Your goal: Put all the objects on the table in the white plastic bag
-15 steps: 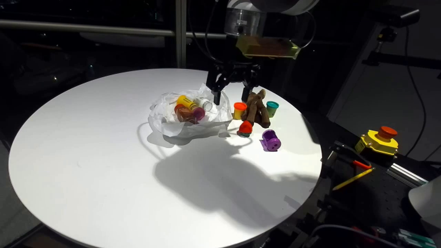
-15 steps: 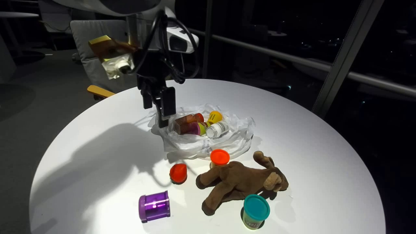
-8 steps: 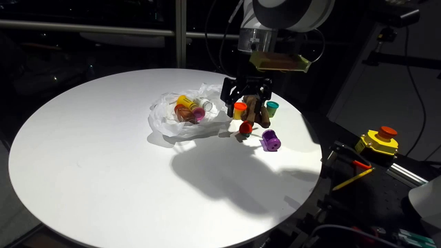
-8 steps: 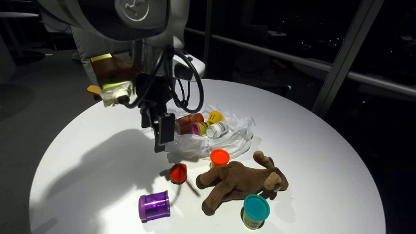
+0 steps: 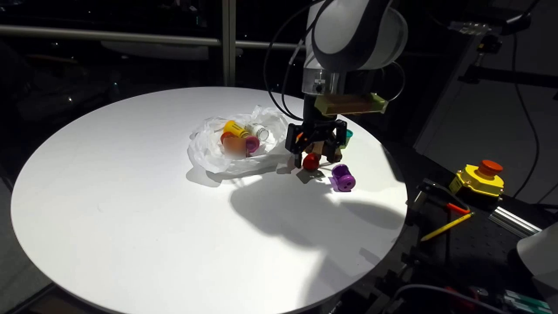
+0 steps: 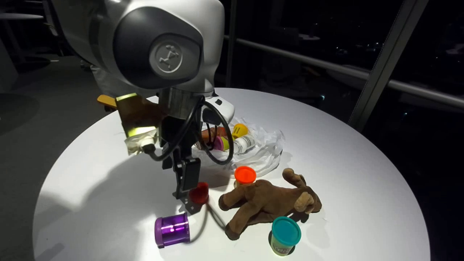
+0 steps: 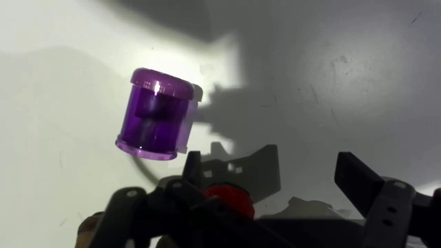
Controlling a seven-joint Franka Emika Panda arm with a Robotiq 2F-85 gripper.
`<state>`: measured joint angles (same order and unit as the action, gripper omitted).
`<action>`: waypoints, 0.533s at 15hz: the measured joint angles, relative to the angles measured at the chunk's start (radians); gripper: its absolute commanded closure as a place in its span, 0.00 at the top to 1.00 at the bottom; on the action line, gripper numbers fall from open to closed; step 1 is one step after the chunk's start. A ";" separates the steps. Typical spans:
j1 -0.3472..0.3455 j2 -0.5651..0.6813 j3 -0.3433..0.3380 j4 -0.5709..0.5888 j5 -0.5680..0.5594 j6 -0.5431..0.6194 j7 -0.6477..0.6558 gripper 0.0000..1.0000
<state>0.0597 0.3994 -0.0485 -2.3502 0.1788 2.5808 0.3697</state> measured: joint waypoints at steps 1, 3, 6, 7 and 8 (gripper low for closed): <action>0.000 0.016 -0.007 0.010 -0.005 0.001 0.002 1.00; 0.001 0.044 -0.027 0.030 -0.022 0.019 0.009 1.00; 0.001 0.068 -0.057 0.054 -0.041 0.041 0.019 1.00; 0.001 0.074 -0.064 0.062 -0.042 0.043 0.020 0.98; 0.000 0.080 -0.067 0.069 -0.042 0.043 0.020 0.93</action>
<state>0.0597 0.4794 -0.1153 -2.2812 0.1366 2.6235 0.3901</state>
